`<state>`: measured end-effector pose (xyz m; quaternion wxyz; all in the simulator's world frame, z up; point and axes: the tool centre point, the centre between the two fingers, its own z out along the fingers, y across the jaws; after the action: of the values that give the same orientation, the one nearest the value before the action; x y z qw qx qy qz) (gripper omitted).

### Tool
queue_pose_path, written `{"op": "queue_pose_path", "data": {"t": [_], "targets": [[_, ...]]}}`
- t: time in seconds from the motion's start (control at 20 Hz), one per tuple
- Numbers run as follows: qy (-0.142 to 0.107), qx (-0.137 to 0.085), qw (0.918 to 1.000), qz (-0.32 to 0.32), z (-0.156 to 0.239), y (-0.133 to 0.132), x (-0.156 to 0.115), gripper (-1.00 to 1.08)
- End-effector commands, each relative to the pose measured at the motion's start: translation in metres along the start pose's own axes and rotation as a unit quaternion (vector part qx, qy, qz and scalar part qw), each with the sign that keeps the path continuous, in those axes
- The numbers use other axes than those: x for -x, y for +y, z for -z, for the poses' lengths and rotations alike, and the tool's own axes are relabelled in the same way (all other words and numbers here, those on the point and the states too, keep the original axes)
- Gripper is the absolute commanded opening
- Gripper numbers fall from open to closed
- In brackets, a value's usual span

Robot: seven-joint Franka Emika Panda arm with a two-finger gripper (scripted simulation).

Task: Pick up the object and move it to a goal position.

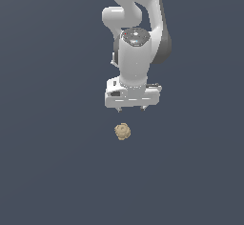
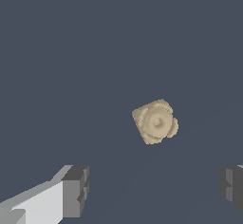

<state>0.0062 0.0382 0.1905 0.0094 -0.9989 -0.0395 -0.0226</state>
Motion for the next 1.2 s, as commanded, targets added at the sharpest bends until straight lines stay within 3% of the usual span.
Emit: {"op": "queue_pose_path", "data": {"t": [0.0, 0.65, 1.15], "targets": [[0.0, 0.0, 1.0, 0.0, 0.0, 0.0, 0.0, 1.0], [-0.001, 0.0, 0.9999, -0.016, -0.003, 0.011, 0.003, 1.0], [-0.006, 0.004, 0.9996, 0.028, -0.022, 0.017, -0.002, 1.0]]}}
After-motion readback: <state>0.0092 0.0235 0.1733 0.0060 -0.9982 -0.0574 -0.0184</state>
